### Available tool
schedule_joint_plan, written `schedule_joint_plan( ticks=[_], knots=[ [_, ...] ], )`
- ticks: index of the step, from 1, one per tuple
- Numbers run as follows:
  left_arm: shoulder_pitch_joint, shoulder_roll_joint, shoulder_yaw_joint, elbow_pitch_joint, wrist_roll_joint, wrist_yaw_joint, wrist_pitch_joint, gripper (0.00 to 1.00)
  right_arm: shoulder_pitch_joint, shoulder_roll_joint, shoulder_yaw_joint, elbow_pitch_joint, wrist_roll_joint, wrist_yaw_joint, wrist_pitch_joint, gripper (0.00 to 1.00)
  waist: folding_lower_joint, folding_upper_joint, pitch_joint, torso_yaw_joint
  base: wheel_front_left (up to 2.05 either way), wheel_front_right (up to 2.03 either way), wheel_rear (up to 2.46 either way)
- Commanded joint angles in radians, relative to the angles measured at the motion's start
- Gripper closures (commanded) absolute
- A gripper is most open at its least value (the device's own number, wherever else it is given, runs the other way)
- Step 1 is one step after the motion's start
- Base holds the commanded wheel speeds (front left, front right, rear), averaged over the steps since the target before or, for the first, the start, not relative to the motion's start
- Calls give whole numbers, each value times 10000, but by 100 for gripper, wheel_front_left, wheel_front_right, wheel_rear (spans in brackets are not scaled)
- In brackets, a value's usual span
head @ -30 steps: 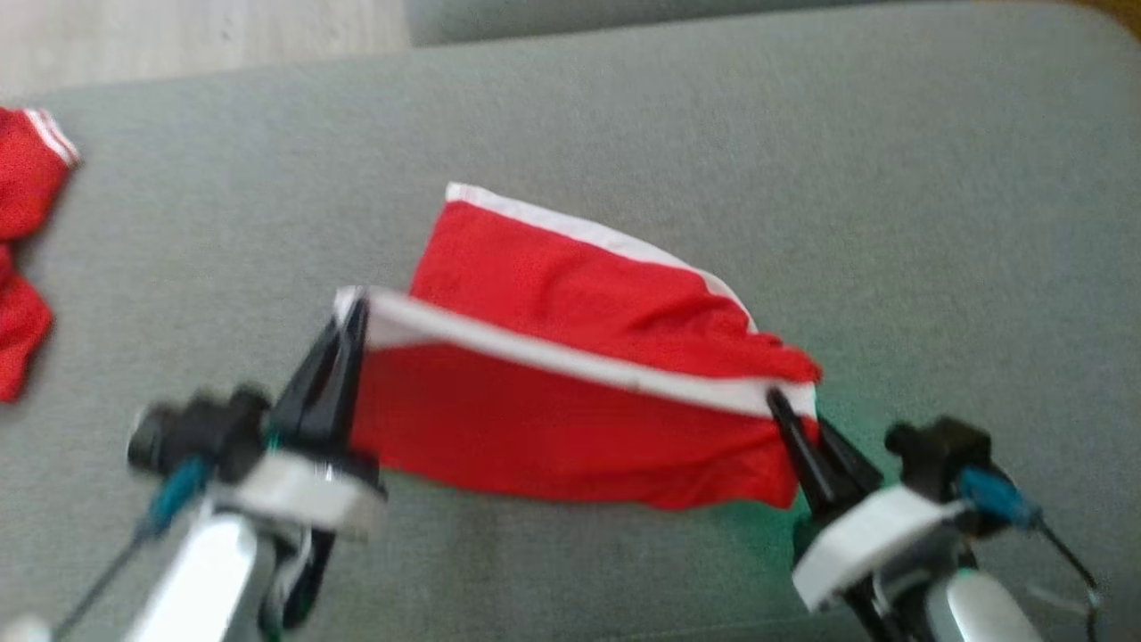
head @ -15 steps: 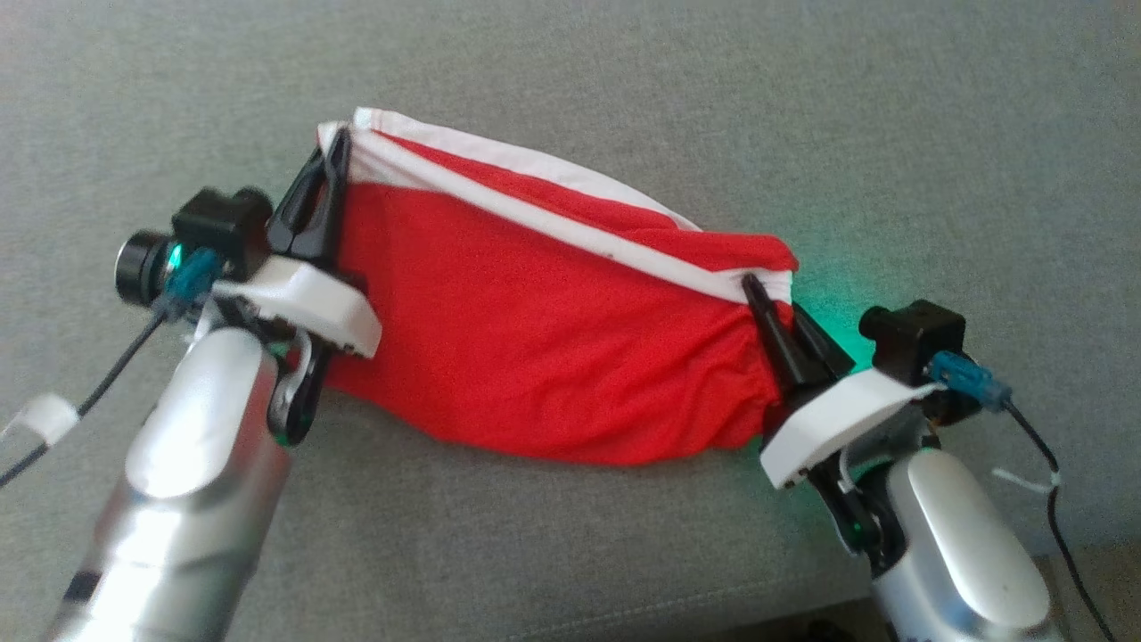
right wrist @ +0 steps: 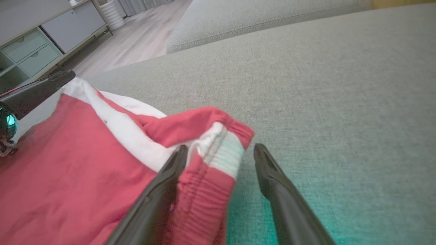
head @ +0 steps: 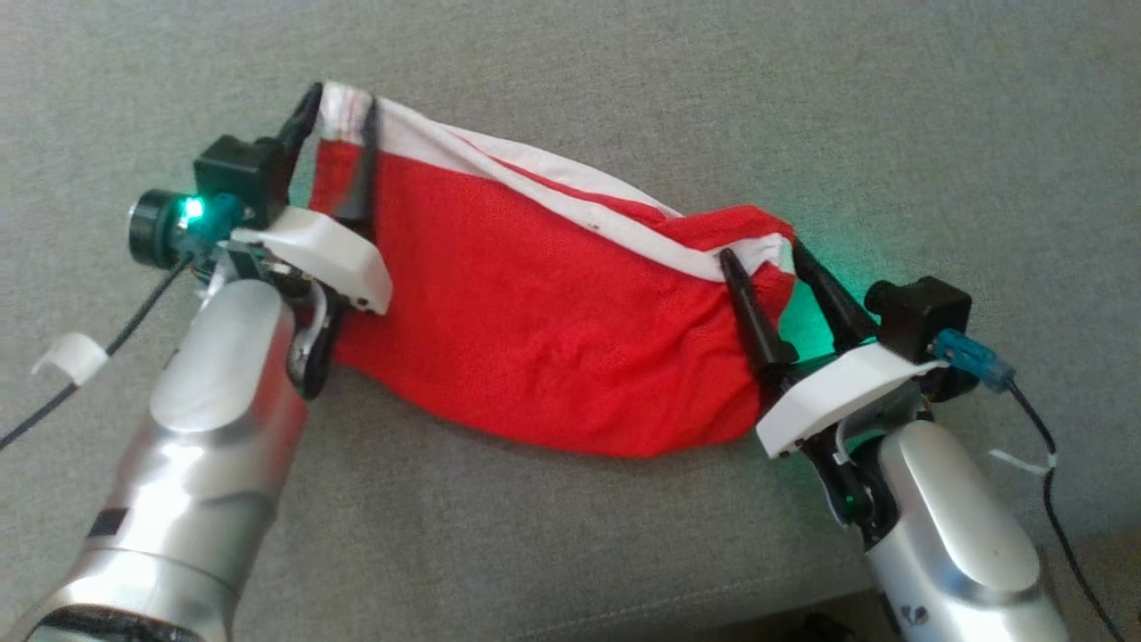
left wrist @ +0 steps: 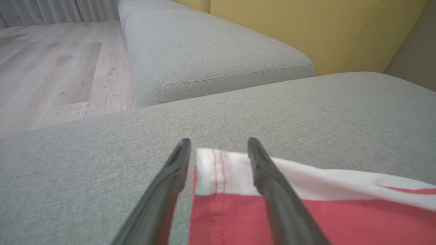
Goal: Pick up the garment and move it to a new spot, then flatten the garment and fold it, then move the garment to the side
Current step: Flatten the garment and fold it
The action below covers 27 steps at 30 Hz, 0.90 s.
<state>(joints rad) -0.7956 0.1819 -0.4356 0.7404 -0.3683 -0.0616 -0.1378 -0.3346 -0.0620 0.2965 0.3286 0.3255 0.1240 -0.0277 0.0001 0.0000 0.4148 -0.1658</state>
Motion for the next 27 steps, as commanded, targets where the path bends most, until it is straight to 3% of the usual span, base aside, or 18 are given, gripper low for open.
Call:
schedule_joint_plan(
  ticks=[1,11,19,27],
  knots=[
    [-328,186,178,-176,77,41,-120,0,-45,117,133,-238,-82,67,-122,0,-1,0,-90,61,0,0,0],
    [1017,-221,-72,-357,-252,21,-399,0,1231,117,-791,-1180,-762,67,135,0,-1,0,-1173,531,0,0,0],
    [2620,-101,12,-764,-754,560,769,0,2523,117,-1622,-2649,-1418,67,969,0,-1,0,-1981,606,0,0,0],
    [3118,257,391,-1322,-1283,964,1730,0,3205,118,-2242,-4193,-1679,67,1720,0,-1,0,-2007,239,0,0,0]
  ],
)
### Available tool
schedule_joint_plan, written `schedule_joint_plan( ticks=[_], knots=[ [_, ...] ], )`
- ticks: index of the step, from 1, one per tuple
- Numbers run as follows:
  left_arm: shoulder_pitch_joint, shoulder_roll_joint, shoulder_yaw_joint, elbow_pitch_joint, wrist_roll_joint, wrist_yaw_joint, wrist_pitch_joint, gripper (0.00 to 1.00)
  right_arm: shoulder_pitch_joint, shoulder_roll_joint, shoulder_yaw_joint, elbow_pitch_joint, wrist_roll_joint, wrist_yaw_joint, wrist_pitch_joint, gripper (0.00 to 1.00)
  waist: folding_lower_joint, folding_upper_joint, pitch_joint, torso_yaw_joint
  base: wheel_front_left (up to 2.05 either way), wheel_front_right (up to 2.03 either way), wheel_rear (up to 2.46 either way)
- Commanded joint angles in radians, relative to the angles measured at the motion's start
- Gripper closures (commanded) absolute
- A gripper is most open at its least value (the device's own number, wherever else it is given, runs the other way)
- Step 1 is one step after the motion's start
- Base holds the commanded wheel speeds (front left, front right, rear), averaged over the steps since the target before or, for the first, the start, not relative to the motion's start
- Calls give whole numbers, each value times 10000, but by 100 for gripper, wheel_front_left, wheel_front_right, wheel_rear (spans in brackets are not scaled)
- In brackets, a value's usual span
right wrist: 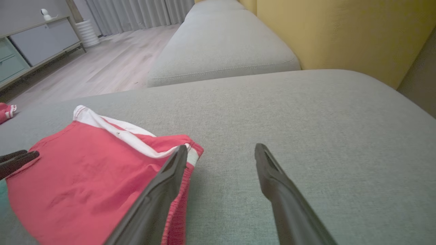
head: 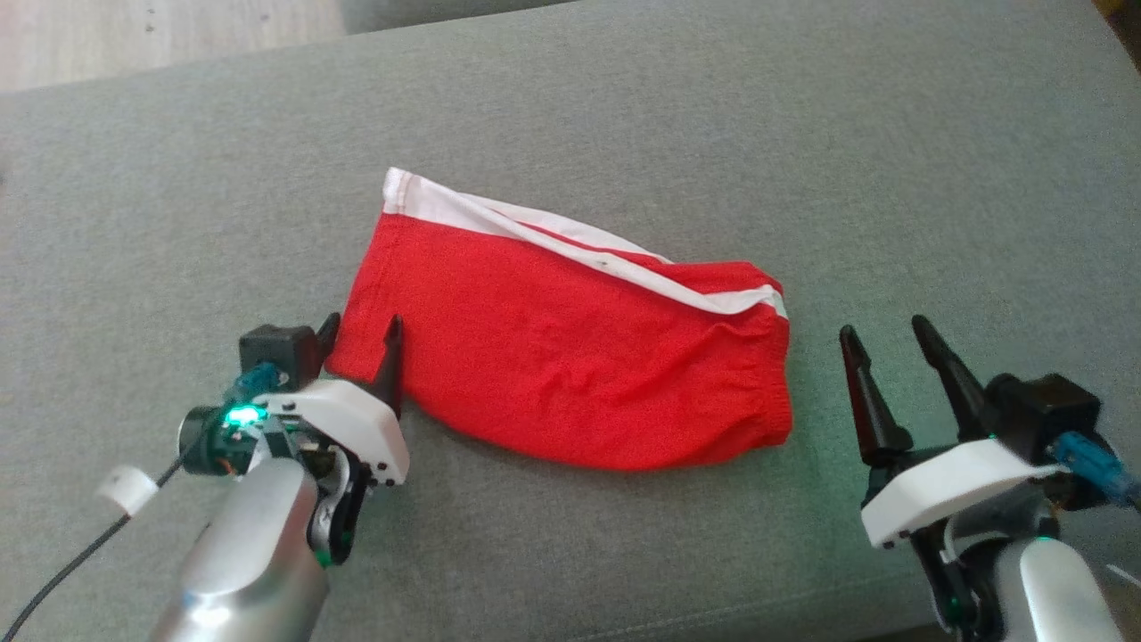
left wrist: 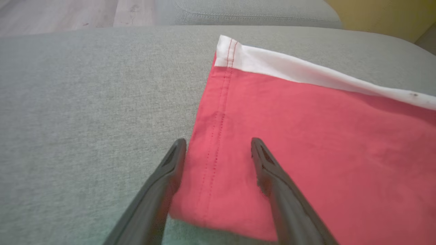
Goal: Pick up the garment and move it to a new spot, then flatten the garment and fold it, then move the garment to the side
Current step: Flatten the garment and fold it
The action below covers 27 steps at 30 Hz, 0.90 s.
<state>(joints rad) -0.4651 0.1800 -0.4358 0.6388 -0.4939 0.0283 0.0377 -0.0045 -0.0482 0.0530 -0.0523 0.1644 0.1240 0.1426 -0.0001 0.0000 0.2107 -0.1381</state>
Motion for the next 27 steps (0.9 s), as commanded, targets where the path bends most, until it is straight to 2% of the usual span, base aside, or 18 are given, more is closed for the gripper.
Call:
schedule_joint_plan(
  ticks=[1,7,13,14,16,17,19,27],
  knots=[
    [-172,309,417,-337,-84,70,89,0,-64,-20,144,-496,-81,67,68,0,1,0,65,-83,0,0,0],
    [-230,521,564,-335,-362,136,717,0,10,-20,7,-897,-66,67,227,0,1,0,218,-287,0,0,0],
    [-172,446,467,-455,-766,-290,1347,0,19,-20,27,-981,25,67,233,0,1,0,259,-370,0,0,0],
    [-153,425,417,-509,-824,-369,1489,4,21,-20,25,-983,37,67,226,0,1,0,261,-374,0,0,0],
    [-117,407,319,-625,-882,-449,1730,51,27,-20,21,-980,60,67,215,0,1,0,262,-376,0,0,0],
    [-107,409,287,-688,-883,-448,1793,63,24,-20,22,-977,78,67,207,0,1,0,264,-377,0,0,0],
    [-88,419,228,-808,-869,-434,1866,100,-4,-20,27,-958,112,67,179,0,1,0,261,-377,0,0,0],
    [213,487,419,-1379,-859,-78,1285,100,-23,-20,-334,-897,72,67,96,0,1,0,-60,2,0,0,0]
  ],
)
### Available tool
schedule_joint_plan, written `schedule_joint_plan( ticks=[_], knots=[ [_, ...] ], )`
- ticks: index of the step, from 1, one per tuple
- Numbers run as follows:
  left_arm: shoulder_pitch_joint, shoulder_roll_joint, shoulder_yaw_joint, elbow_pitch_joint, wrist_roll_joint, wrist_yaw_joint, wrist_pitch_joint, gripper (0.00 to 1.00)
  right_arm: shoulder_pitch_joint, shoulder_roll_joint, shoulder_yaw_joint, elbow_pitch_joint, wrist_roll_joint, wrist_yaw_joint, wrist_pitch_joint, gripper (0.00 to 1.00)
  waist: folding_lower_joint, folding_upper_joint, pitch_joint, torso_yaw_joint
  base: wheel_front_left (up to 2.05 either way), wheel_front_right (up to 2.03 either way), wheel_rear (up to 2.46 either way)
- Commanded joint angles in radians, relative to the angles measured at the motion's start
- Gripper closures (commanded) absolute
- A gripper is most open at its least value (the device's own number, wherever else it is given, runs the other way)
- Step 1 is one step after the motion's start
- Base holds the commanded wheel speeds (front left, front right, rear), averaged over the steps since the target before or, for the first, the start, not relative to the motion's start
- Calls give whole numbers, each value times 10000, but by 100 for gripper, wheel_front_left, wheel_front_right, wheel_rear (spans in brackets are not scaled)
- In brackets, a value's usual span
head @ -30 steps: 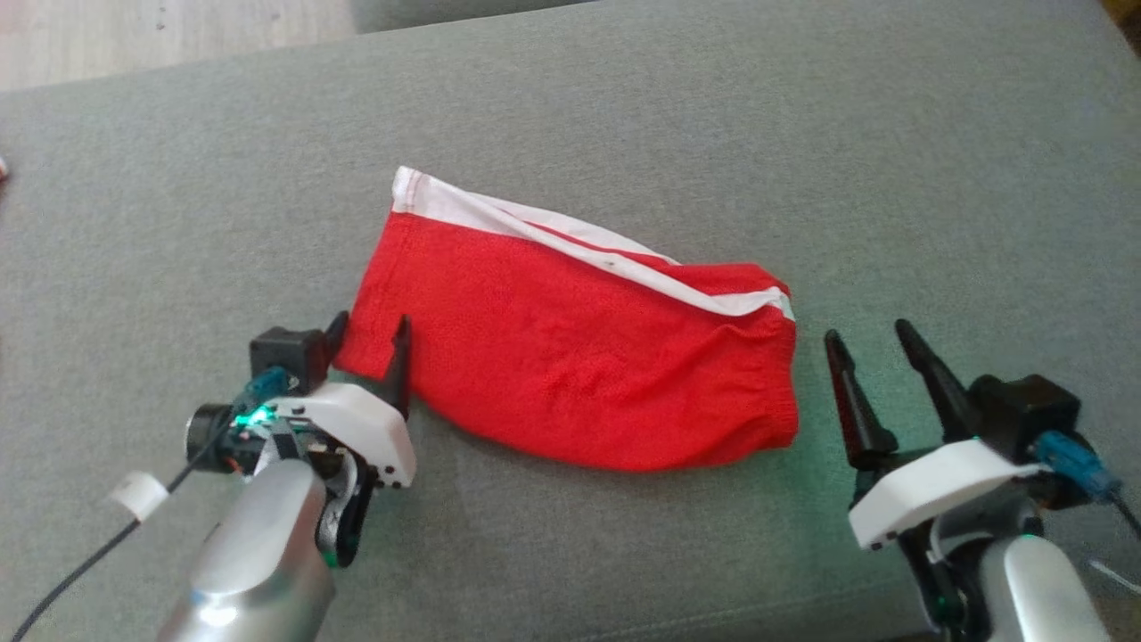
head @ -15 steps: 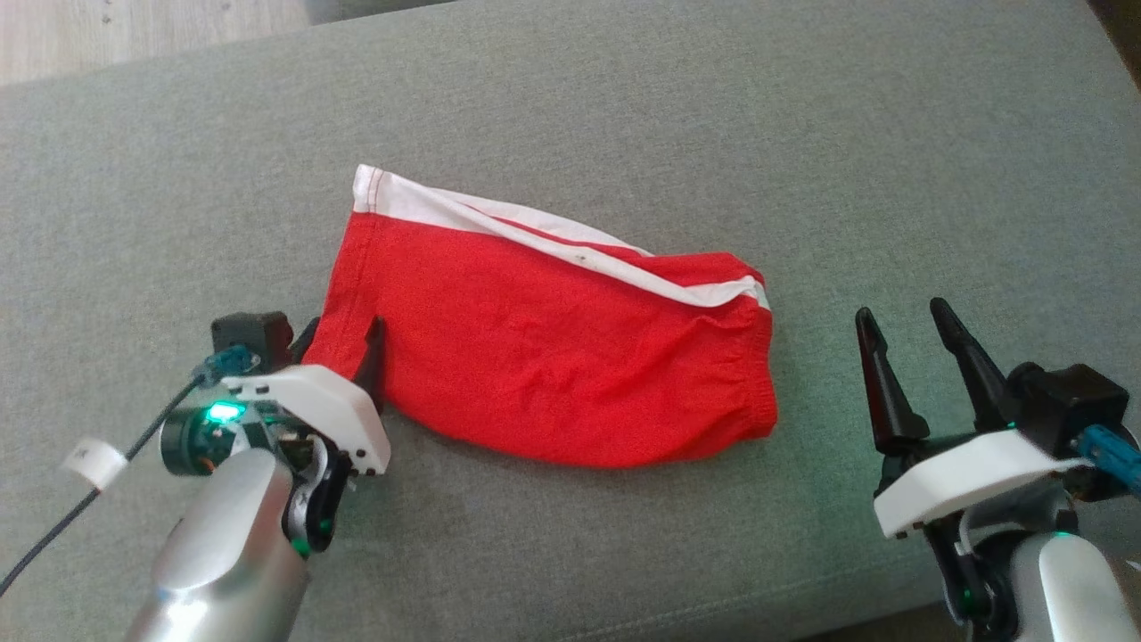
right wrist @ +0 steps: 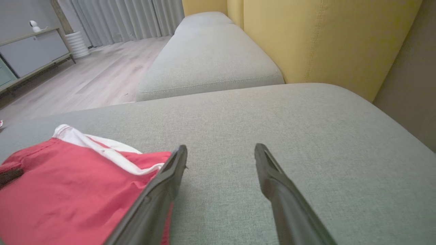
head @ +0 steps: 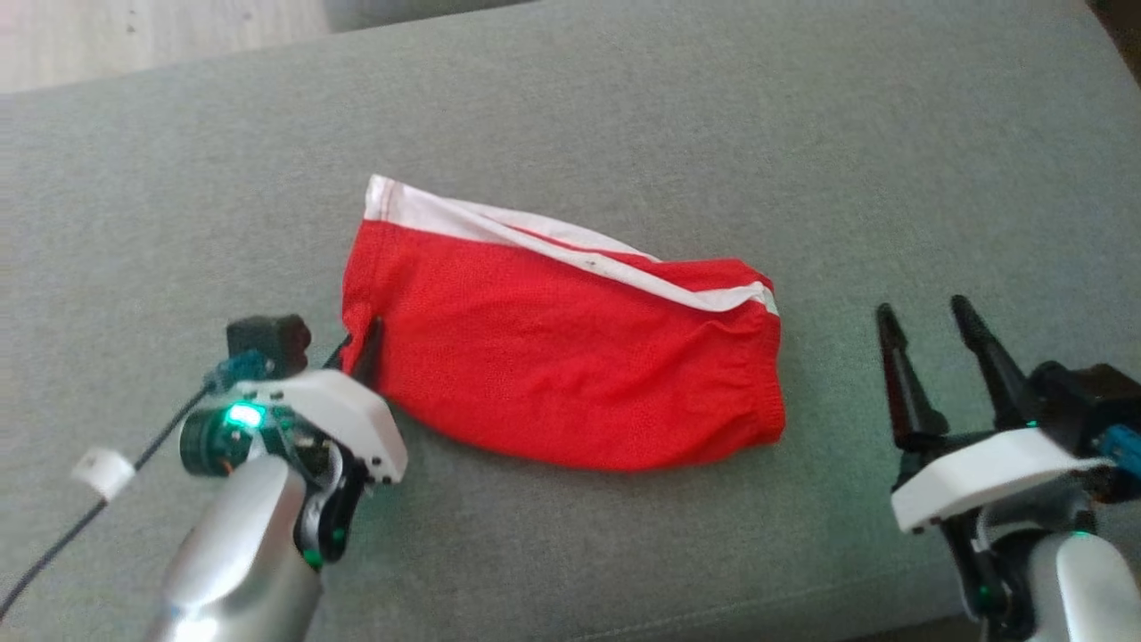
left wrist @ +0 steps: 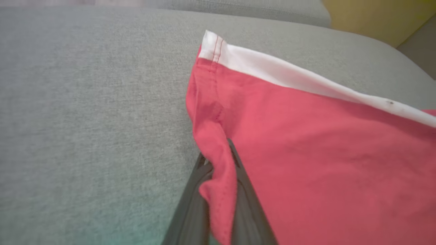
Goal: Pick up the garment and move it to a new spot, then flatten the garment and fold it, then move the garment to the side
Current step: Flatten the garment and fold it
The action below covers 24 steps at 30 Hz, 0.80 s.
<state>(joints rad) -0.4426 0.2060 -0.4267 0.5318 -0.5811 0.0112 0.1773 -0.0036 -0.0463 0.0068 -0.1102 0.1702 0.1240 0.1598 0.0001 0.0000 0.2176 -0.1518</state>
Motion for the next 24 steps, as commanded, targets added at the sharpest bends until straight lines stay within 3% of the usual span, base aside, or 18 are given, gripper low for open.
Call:
schedule_joint_plan(
  ticks=[1,11,19,20,22,24],
  knots=[
    [141,222,399,-410,-35,163,-231,100,-11,-39,27,-313,-11,67,-71,0,-1,0,-213,238,0,0,0],
    [2272,-249,617,-1585,-508,835,-977,100,300,-39,-729,-385,-279,67,110,0,-1,0,-1132,1513,0,0,0],
    [2901,-453,441,-1771,-481,1044,-1247,100,388,-39,-633,-372,-280,67,281,0,-1,0,-1495,1889,0,0,0],
    [2935,-481,446,-1812,-447,1049,-1459,76,405,-39,-626,-341,-282,67,299,0,-1,0,-1551,1919,0,0,0],
    [2922,-472,478,-1876,-361,1055,-1783,0,427,-39,-637,-305,-287,67,309,0,-1,0,-1615,1952,0,0,0],
    [2871,-420,515,-1977,-224,1028,-2208,0,451,-39,-650,-267,-289,67,318,0,-1,0,-1700,1986,0,0,0]
  ],
)
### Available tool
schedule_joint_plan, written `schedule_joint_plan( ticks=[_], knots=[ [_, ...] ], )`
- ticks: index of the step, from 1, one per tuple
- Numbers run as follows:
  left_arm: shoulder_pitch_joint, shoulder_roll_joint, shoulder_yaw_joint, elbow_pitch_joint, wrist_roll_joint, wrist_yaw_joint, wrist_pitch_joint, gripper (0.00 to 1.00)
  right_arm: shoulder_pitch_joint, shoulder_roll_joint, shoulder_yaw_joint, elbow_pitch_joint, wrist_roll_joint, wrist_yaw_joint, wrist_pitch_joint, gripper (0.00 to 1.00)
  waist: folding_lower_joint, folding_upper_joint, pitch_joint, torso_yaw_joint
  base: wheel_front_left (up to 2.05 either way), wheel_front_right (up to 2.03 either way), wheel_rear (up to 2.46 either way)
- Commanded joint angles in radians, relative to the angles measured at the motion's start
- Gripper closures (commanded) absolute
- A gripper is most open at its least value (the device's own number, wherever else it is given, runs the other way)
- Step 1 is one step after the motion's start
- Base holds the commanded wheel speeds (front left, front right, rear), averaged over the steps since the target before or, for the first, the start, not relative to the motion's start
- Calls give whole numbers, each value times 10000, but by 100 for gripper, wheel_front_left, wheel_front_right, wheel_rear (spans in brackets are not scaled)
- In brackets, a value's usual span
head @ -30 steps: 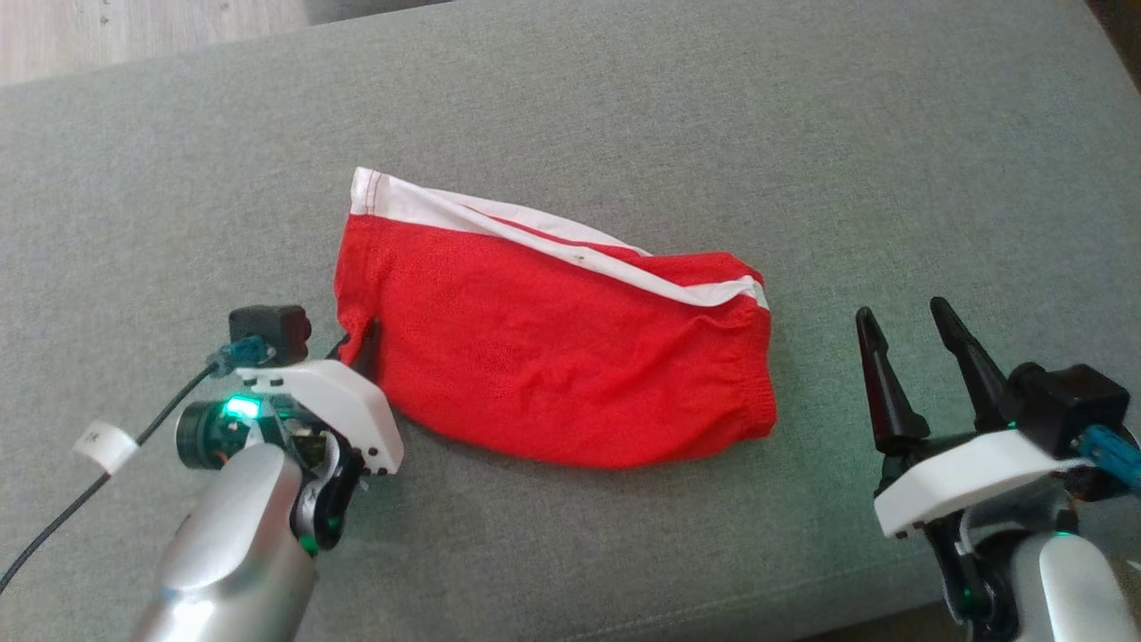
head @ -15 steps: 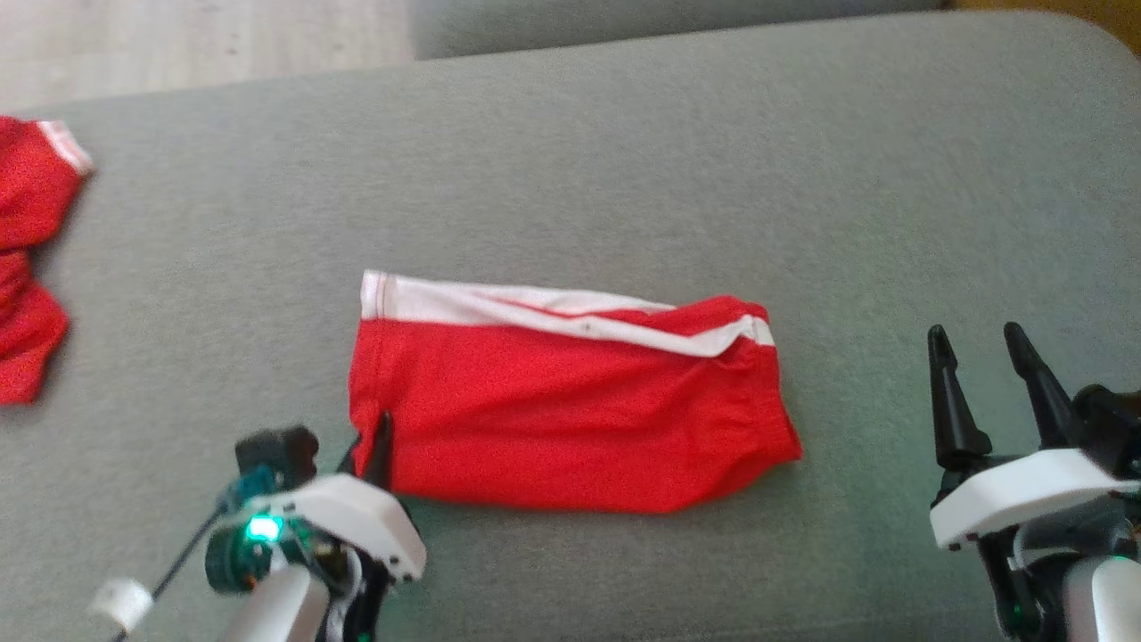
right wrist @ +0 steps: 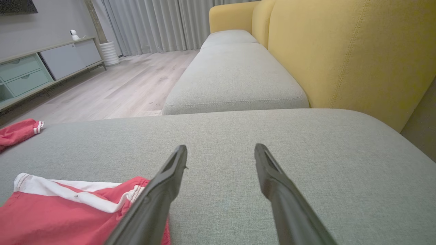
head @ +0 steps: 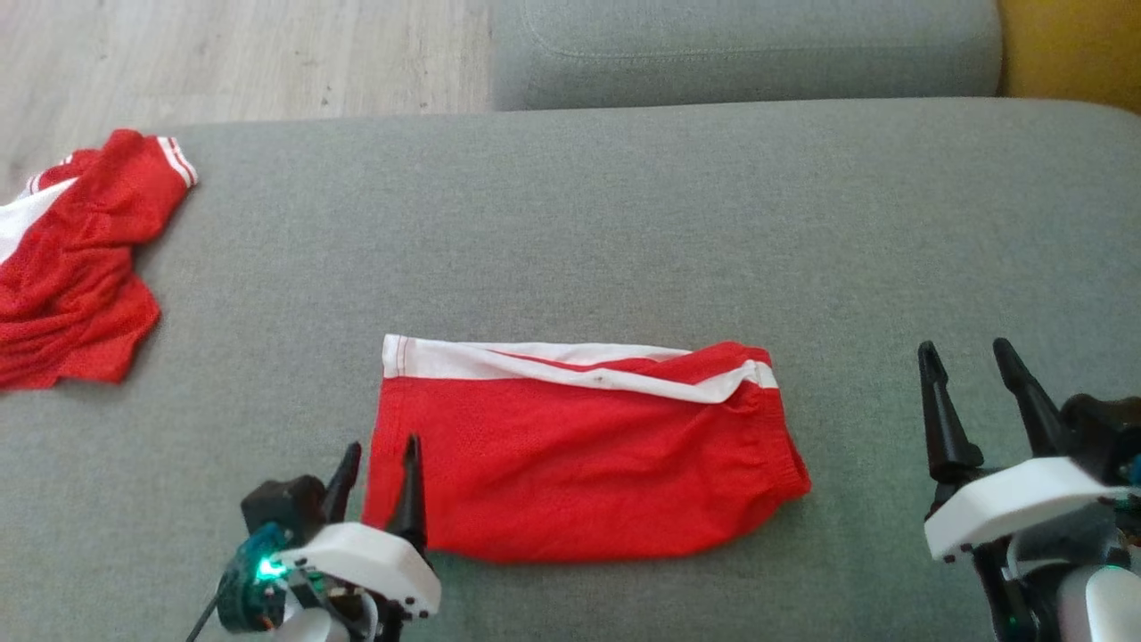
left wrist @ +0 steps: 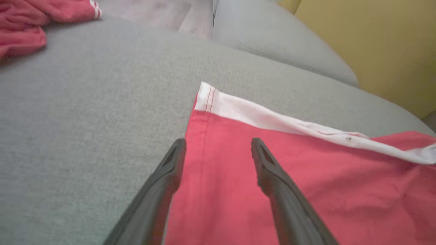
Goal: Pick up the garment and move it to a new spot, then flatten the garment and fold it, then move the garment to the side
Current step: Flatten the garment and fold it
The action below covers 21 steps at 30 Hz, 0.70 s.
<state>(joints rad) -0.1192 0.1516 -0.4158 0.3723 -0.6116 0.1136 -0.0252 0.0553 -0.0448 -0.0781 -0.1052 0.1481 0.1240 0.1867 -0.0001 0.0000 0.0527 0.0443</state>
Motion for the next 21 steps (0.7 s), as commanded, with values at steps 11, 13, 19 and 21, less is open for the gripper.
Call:
schedule_joint_plan(
  ticks=[11,13,19,21],
  knots=[
    [-111,872,454,-1381,750,-6,-1333,0,161,-55,195,-116,83,67,-114,0,1,0,-721,174,0,0,0],
    [137,982,520,-1651,752,118,-1347,0,274,-55,210,1,187,67,-216,0,1,0,-784,203,0,0,0],
    [933,1211,607,-2365,697,451,-1195,0,480,-55,376,494,378,67,-507,0,1,0,-873,424,0,0,0],
    [1086,1251,593,-2587,700,536,-1122,0,462,-55,470,603,401,67,-552,0,1,0,-878,530,0,0,0]
  ],
)
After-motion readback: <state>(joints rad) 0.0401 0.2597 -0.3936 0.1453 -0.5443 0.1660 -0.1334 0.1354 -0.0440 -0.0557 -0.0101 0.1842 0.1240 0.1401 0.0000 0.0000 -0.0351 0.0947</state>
